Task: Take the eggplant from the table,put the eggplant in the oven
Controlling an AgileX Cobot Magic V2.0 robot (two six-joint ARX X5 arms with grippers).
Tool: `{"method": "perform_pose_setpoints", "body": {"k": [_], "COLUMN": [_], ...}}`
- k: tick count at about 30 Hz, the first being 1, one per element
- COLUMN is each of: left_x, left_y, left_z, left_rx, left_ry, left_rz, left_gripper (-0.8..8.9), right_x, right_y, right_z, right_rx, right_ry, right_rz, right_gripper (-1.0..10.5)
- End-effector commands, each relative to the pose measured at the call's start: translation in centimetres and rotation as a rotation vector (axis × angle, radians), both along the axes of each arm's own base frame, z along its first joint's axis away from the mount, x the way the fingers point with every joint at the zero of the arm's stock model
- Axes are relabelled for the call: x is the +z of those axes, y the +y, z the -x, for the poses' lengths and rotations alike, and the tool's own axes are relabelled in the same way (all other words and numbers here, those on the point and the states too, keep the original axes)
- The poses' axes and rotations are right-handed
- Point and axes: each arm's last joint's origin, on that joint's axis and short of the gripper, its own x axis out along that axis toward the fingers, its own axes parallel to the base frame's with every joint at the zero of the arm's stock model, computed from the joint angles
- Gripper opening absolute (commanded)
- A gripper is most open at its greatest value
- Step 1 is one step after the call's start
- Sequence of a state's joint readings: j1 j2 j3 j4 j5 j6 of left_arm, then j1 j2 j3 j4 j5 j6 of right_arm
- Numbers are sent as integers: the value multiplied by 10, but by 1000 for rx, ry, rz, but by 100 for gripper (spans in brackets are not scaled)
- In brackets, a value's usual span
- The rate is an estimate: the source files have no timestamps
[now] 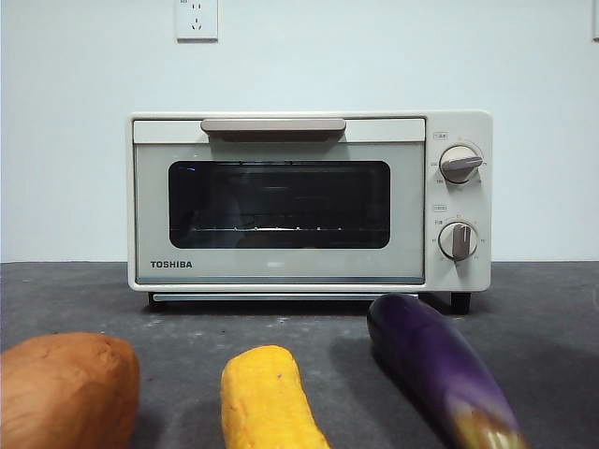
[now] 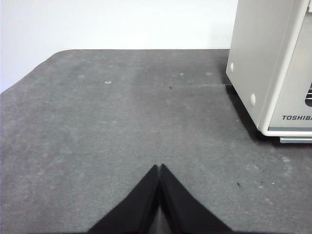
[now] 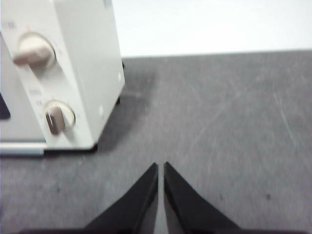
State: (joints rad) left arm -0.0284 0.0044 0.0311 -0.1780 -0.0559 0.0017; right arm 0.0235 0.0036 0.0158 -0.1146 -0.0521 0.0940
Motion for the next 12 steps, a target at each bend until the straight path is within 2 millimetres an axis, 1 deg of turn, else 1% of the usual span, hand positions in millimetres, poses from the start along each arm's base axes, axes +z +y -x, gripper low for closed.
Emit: {"method": "perform_pose_setpoints", "body": {"k": [1,4,6,9,12], "left_x": [-5,1,4,10,18], "left_y": [0,0,-1,-1,-2], "left_z": [-2,-2,-2,-2,-1], "left_rx": [16,24,22,10,-36], "left_ry": [-18,-79,-111,-171,-174], "left_rz": [114,336,436,506,529], "left_gripper": [8,8,7,7,7], "right_x": [5,13,18,26,34], "right_y": [0,0,1,1,1], "right_z": [-1,0,0,2,4], "right_rx": [2,1,20,25,31], "right_ry": [-66,-130,-154,-183,-172], "right_rz": [-22,-140,-246,-339,-399], "right_gripper": [5,5,5,5,5]}}
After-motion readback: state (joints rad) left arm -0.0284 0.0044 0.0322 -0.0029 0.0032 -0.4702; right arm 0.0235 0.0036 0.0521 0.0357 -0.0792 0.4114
